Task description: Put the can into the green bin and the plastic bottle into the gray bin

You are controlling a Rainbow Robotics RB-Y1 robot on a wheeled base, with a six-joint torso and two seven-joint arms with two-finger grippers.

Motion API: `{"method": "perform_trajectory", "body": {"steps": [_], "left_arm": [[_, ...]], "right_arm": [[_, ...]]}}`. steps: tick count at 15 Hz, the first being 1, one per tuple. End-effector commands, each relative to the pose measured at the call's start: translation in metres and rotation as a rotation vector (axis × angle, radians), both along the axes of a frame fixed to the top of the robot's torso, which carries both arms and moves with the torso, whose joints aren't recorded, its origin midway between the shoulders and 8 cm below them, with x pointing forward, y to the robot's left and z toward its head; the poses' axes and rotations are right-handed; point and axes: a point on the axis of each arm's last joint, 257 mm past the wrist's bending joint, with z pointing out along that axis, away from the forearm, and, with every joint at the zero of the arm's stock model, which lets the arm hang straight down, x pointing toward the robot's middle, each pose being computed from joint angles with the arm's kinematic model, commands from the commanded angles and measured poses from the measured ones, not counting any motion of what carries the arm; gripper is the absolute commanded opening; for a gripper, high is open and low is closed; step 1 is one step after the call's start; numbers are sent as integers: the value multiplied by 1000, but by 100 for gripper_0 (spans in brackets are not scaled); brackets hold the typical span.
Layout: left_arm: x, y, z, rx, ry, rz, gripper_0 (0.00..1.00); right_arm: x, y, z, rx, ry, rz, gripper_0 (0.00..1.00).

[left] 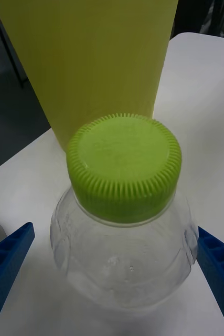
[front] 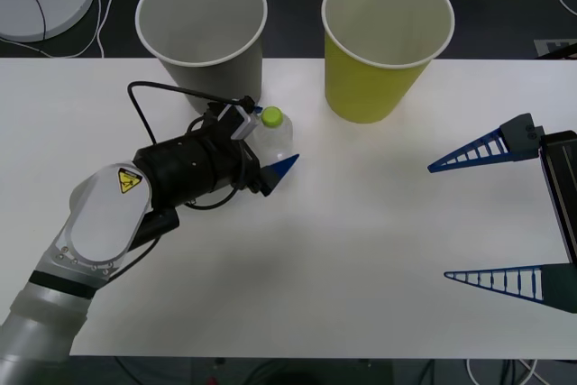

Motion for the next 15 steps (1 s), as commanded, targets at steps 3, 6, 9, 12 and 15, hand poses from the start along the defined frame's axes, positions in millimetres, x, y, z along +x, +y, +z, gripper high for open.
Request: {"method": "perform_trajectory", "body": {"steps": [3,6,9,12,15], "left_arm": [[9,-4,-1,2,3,3,100],[11,-7,-1,4,0,0,100],[11,-9,-2,14,-3,0,100],[10,-11,-3,14,-2,-3,100],[10,-12,-3,14,-4,-4,100]], "right_arm": [[0,0,0,0,0,0,100],[0,0,0,0,0,0,100],[0,0,0,0,0,0,100],[0,0,0,0,0,0,100],[0,0,0,0,0,0,100]]}}
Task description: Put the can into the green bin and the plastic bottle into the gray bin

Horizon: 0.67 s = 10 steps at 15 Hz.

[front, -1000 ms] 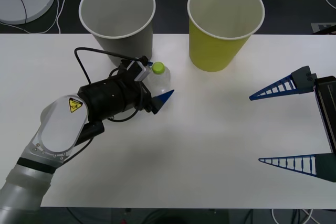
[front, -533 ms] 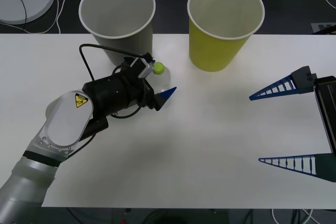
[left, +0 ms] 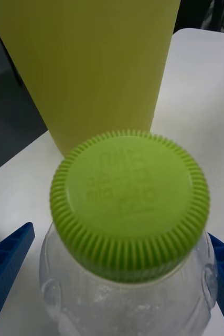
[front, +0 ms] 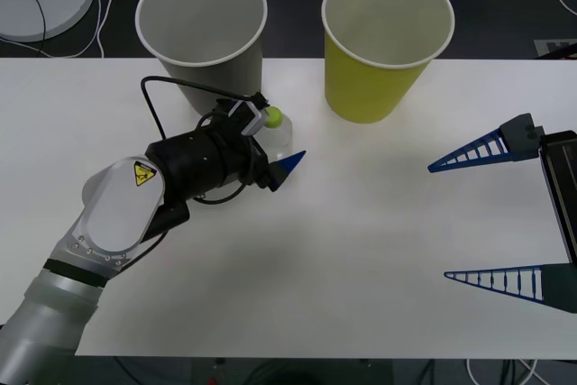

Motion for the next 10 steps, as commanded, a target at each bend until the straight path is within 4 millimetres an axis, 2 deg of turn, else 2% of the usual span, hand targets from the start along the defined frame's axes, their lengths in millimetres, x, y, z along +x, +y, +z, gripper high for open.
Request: {"method": "perform_trajectory", "body": {"steps": [1,5,6,7,8,10], "left_arm": [[0,-1,0,0,-1,-1,100],[0,0,0,1,-1,-1,100],[0,0,0,-3,3,-1,61],[-1,-2,0,-11,6,0,17],[0,-2,1,-13,6,1,0],[0,-2,1,-8,5,1,0]], "right_arm": [[0,0,0,0,0,0,100],[0,0,0,0,0,0,100],[0,0,0,0,0,0,100],[0,0,0,0,0,0,100],[0,0,0,0,0,0,100],[0,0,0,0,0,0,100]]}}
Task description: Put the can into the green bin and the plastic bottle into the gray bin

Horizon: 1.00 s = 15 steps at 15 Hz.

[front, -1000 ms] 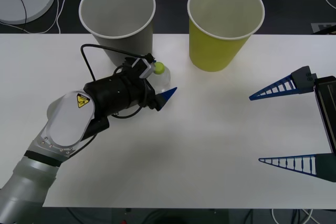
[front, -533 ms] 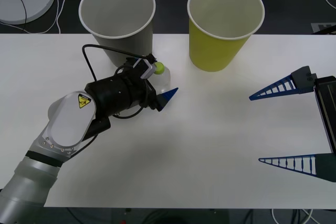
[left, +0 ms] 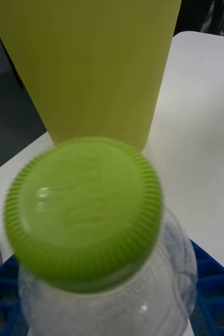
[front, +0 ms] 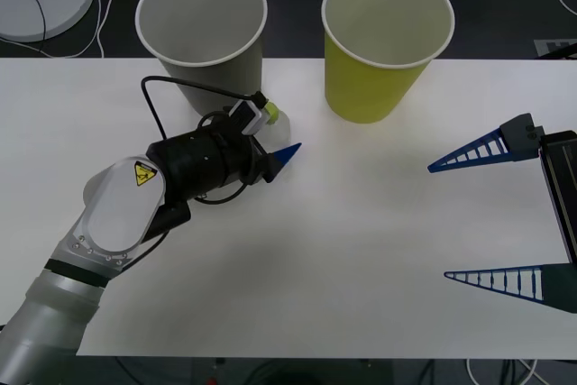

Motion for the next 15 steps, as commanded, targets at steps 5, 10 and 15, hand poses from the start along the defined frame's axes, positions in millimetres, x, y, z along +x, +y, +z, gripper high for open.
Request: {"method": "perform_trajectory", "body": {"steps": [5,10,15], "left_arm": [[0,0,0,1,0,2,0],[-2,0,2,-15,11,-1,0],[-6,15,6,-11,27,-19,0]], "right_arm": [[0,0,0,0,0,0,100],[0,0,0,0,0,0,100],[0,0,0,0,0,0,100]]}}
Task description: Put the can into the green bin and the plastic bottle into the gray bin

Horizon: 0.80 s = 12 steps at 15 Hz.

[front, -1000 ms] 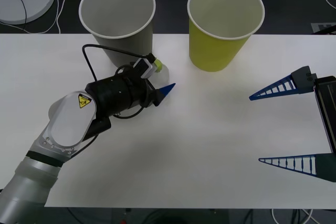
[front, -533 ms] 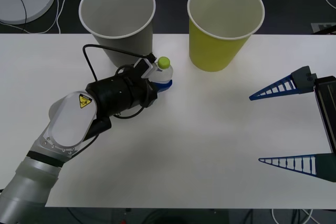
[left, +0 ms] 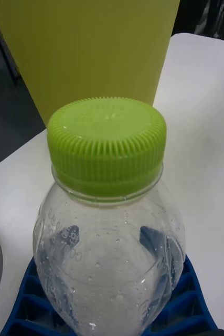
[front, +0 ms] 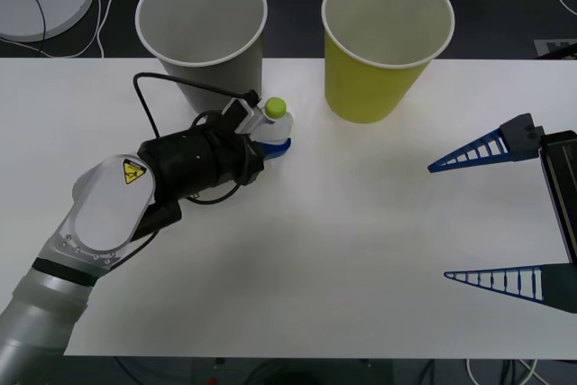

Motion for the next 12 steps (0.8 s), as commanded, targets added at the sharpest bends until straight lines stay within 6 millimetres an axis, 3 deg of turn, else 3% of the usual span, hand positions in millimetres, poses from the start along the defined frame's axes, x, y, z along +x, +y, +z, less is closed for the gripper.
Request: {"method": "perform_trajectory", "body": {"steps": [1,12], "left_arm": [[-4,12,3,3,0,-3,0],[-39,58,9,-49,18,79,0]], "right_arm": [[0,0,0,0,0,0,100],[0,0,0,0,0,0,100]]}}
